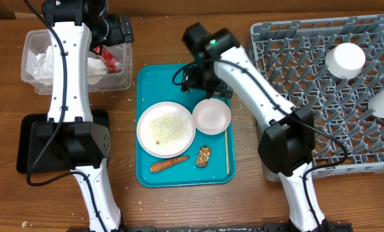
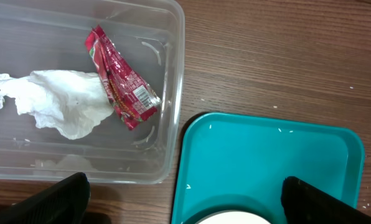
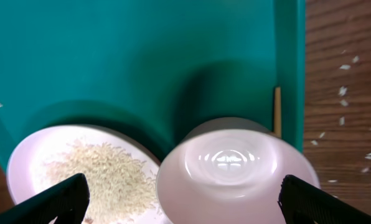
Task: Sort waste into correct bins and load items into the dishwasher
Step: 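Reach the right gripper to the pink bowl and grasp its rim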
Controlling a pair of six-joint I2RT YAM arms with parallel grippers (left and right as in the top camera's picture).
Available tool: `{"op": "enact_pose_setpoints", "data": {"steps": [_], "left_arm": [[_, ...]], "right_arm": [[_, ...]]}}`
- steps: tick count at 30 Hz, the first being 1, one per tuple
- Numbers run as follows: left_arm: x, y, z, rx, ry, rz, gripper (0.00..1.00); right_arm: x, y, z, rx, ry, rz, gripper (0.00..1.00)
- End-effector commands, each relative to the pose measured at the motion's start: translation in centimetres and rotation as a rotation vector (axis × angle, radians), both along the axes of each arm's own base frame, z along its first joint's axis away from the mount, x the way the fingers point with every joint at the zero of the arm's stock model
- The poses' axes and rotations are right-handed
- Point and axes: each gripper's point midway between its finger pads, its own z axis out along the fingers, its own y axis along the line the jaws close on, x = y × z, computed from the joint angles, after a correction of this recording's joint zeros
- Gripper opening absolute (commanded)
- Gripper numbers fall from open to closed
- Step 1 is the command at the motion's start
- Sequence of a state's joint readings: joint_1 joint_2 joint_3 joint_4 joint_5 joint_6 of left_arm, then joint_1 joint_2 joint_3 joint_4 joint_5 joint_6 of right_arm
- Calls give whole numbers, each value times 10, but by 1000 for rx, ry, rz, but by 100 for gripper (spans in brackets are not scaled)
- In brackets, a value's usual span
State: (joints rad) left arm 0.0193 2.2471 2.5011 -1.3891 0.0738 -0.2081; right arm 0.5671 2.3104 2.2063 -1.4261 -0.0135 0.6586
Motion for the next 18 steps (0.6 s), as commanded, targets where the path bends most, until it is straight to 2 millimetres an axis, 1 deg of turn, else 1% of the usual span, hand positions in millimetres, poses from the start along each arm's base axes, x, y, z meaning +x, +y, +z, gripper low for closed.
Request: {"op": "enact_pose_setpoints", "data": {"steps": [1, 4, 5, 8, 11, 13, 17, 18], "left_arm": [[2, -3, 4, -1, -15, 3, 100], [2, -3, 4, -1, -15, 3, 100], [2, -3, 4, -1, -15, 3, 100], [2, -3, 4, -1, -15, 3, 100], [2, -3, 4, -1, -15, 3, 100], [2, -3, 4, -1, -15, 3, 100], [2, -3, 4, -1, -15, 3, 100], [2, -3, 4, -1, -15, 3, 100]], "right_arm": [[-11, 5, -9, -17, -9, -117, 99], [-15, 9, -23, -3, 8, -119, 95], [-15, 10, -27, 1, 10, -120, 91], [-14, 11, -36, 9, 8, -124, 75], [-13, 12, -42, 13, 6, -150, 66], [-13, 12, -44, 15, 3, -150, 63], [-12, 10, -51, 6, -4, -172, 59], [-11, 9, -53, 1, -12, -172, 56]]}}
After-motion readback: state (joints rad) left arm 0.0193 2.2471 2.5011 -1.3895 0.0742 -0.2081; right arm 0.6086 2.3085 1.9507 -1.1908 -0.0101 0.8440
